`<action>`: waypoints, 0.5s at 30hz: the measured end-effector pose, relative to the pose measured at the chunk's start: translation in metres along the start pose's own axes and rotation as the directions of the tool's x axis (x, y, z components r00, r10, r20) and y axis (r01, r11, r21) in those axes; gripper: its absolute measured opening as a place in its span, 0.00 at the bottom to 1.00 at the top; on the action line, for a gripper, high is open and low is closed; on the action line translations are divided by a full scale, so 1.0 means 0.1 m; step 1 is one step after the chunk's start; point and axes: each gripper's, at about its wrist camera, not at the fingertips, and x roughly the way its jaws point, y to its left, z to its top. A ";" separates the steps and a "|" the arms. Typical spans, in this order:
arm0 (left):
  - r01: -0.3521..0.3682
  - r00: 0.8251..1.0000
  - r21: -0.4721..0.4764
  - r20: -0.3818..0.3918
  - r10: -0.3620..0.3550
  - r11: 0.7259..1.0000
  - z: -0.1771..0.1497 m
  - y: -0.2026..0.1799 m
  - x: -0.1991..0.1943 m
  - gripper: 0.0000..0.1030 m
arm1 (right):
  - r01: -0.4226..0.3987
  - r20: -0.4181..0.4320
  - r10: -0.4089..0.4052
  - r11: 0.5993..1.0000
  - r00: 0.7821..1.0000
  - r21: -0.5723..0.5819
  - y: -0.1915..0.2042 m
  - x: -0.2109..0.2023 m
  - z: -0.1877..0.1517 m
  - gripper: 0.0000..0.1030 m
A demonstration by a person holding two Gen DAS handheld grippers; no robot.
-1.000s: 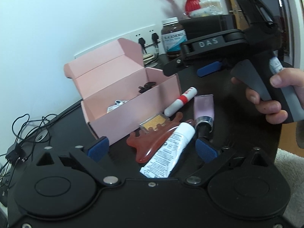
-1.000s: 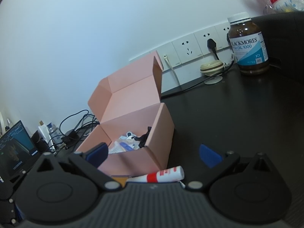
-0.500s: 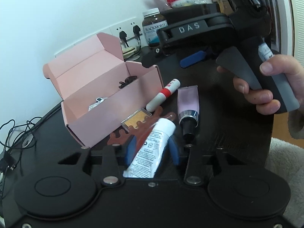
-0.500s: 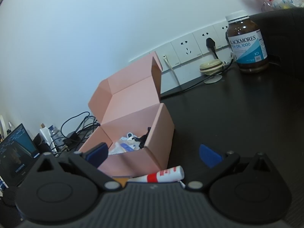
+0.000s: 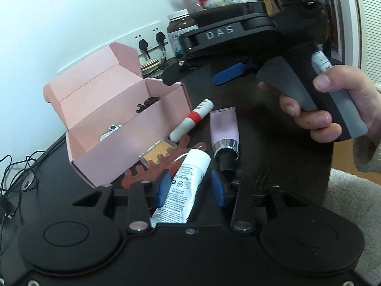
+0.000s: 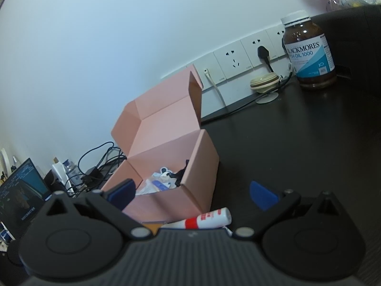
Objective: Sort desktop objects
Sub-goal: 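Lower the left gripper around the white tube and close it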
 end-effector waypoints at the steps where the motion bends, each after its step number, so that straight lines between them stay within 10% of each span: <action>1: 0.007 1.000 -0.007 -0.002 -0.007 1.000 0.00 0.01 0.00 0.39 | 0.002 -0.001 -0.002 1.000 1.000 0.001 0.00 0.00 0.00 0.99; 15: 0.037 0.998 -0.214 -0.045 -0.048 0.976 -0.07 0.36 -0.02 0.45 | 0.017 -0.007 -0.016 1.000 1.000 0.011 0.00 0.01 0.00 0.99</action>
